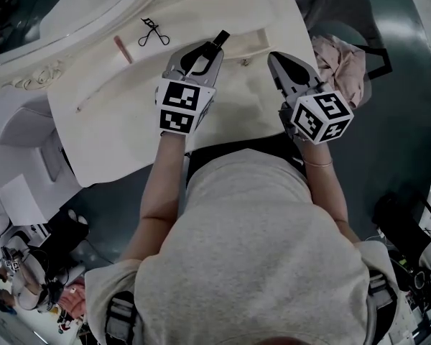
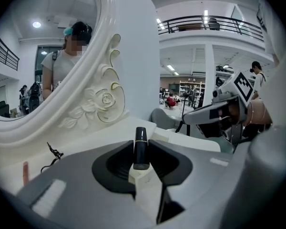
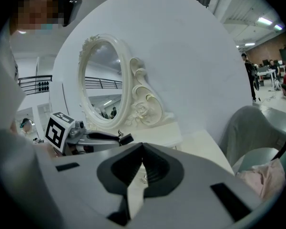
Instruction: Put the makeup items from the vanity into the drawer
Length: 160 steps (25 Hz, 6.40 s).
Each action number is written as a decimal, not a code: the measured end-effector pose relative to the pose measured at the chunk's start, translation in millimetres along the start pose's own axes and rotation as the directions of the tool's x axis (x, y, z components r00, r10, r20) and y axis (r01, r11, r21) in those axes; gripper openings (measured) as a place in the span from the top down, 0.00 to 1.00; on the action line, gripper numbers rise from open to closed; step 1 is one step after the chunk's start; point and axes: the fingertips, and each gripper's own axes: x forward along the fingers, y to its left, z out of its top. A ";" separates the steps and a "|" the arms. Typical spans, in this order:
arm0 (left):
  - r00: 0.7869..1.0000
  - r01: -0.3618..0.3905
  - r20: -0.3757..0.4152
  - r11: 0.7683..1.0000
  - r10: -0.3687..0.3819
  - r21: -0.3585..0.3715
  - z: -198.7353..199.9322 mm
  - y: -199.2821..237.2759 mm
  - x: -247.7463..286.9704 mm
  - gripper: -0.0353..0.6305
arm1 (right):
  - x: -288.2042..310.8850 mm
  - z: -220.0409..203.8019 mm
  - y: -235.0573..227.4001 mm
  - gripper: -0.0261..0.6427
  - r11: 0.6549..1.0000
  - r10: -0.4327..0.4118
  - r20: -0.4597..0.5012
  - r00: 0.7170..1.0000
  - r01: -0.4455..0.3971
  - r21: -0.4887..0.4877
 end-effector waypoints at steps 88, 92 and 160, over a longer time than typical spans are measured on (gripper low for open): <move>0.998 0.054 0.036 0.987 -0.049 -0.150 31.9 -17.8 9.7 0.80 | 6.0 37.3 5.8 0.95 0.998 0.058 0.078 0.995 -0.057 -0.022; 0.991 0.028 0.137 0.987 -0.006 -0.156 51.8 -6.7 -13.4 0.93 | 4.3 48.4 19.4 0.95 0.997 0.062 0.101 0.993 -0.056 -0.053; 0.952 -0.002 0.304 0.988 0.049 -0.153 48.6 -5.0 -89.0 0.93 | 2.4 57.1 106.1 0.95 0.969 0.078 0.115 0.990 -0.048 -0.241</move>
